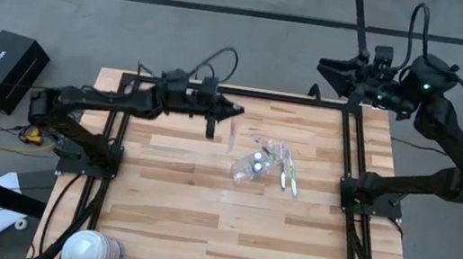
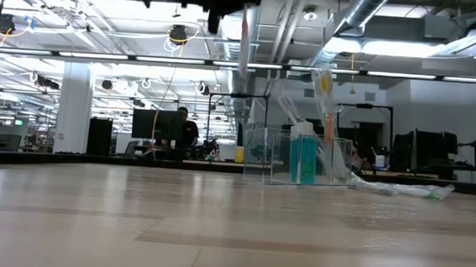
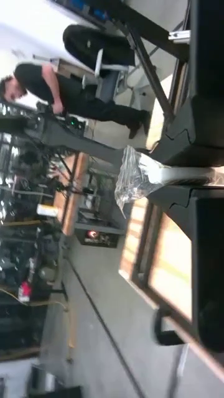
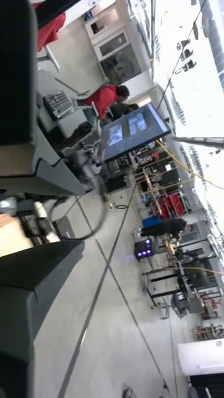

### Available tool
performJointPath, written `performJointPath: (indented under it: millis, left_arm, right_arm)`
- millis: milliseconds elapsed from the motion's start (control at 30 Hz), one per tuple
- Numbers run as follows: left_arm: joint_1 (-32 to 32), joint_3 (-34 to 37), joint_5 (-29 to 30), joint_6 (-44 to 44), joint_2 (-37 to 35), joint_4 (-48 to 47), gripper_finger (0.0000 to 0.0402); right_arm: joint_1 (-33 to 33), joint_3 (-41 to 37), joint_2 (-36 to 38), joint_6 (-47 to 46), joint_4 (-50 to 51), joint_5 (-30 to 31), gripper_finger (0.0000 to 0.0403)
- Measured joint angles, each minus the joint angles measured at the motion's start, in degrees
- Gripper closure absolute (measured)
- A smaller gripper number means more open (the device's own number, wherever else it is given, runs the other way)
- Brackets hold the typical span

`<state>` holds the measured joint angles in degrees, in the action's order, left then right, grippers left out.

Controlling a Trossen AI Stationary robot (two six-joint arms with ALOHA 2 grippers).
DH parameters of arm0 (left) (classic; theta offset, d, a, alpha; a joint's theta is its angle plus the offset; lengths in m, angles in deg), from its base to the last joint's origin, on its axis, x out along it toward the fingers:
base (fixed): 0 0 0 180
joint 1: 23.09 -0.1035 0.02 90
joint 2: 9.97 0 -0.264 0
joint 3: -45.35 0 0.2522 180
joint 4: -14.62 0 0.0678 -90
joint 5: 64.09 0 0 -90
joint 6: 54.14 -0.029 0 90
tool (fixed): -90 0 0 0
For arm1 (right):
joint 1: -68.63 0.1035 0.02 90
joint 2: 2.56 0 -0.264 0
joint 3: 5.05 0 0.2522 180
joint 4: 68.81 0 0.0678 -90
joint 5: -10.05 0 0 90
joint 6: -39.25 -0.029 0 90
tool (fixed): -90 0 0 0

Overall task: Pick & Place toothbrushing station
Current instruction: Put the orange toothbrush into the transparent organizer

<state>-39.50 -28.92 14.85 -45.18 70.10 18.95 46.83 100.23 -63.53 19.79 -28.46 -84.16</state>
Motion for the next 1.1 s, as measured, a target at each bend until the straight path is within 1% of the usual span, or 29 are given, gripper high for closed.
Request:
performJointPath:
  millis: [200,300,433,500,800,1100]
  left_arm:
    - [5.03,11.11,9.5,5.61,0.04,14.62,0.0393]
    - [6.99,14.54,14.19,6.02,0.04,17.96,0.0393]
    - [9.19,17.21,18.75,3.44,0.82,21.0,0.0393]
    - [9.66,18.05,19.3,3.03,1.79,21.78,0.0393]
    - [10.92,17.88,19.72,4.57,9.95,35.62,0.0393]
    - [10.94,17.86,19.68,3.54,13.89,36.15,0.0393]
  right_arm:
    - [0.02,0.0,-0.12,0.0,2.14,-0.2,0.0284]
    - [0.02,0.0,-0.15,-0.02,3.91,-0.34,0.0284]
    - [0.02,0.0,-0.15,-0.02,6.12,-0.61,0.0284]
    - [0.02,0.0,-0.15,-0.02,7.13,-1.61,0.0284]
    - [0.01,0.0,-0.17,-0.04,9.73,-2.67,0.0284]
    - [0.01,0.0,-0.17,0.43,9.9,-3.91,0.0284]
